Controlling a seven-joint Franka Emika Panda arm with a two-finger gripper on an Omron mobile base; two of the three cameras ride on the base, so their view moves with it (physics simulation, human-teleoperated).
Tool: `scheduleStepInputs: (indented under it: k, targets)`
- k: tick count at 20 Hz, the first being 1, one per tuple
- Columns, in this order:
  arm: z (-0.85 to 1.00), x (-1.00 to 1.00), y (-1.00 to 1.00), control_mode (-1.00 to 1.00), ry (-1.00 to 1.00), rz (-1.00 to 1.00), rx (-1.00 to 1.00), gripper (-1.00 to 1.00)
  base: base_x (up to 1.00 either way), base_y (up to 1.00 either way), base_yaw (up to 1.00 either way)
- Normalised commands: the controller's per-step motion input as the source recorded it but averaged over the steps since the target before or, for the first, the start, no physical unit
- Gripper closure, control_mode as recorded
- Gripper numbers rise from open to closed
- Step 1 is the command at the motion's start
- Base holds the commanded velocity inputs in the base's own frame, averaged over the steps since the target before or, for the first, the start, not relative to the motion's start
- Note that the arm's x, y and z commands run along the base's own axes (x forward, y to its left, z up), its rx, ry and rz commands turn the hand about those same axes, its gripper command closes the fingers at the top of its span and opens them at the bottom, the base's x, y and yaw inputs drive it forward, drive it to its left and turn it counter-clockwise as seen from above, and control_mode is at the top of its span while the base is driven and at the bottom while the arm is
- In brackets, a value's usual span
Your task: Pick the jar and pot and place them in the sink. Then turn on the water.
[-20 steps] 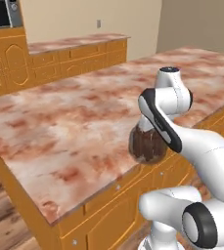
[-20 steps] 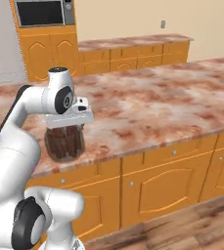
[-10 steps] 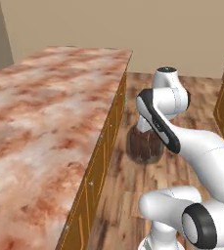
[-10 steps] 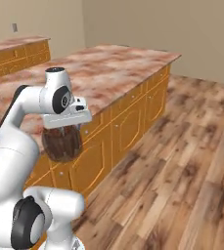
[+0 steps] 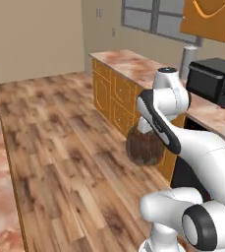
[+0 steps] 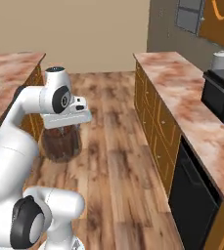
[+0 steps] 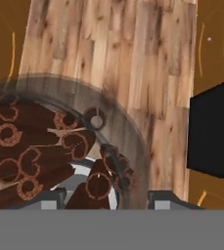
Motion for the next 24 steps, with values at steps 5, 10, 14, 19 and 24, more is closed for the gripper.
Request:
scheduleStepInputs:
  k: [5,10,14,19,24]
  targets:
    - [0.00,0.00,0.00,1.00,0.00,0.00,0.00,1.00,0.00,0.00,-1.00]
    - [0.00,0.00,0.00,1.00,0.00,0.00,0.00,1.00,0.00,0.00,-1.00]
    - [0.00,0.00,0.00,1.00,0.00,0.00,0.00,1.00,0.00,0.00,-0.99]
    - [0.00,0.00,0.00,1.00,0.00,0.00,0.00,1.00,0.08,0.00,-0.88]
    - [0.00,0.00,0.00,1.00,0.00,0.00,0.00,1.00,0.26,-0.07,-0.40]
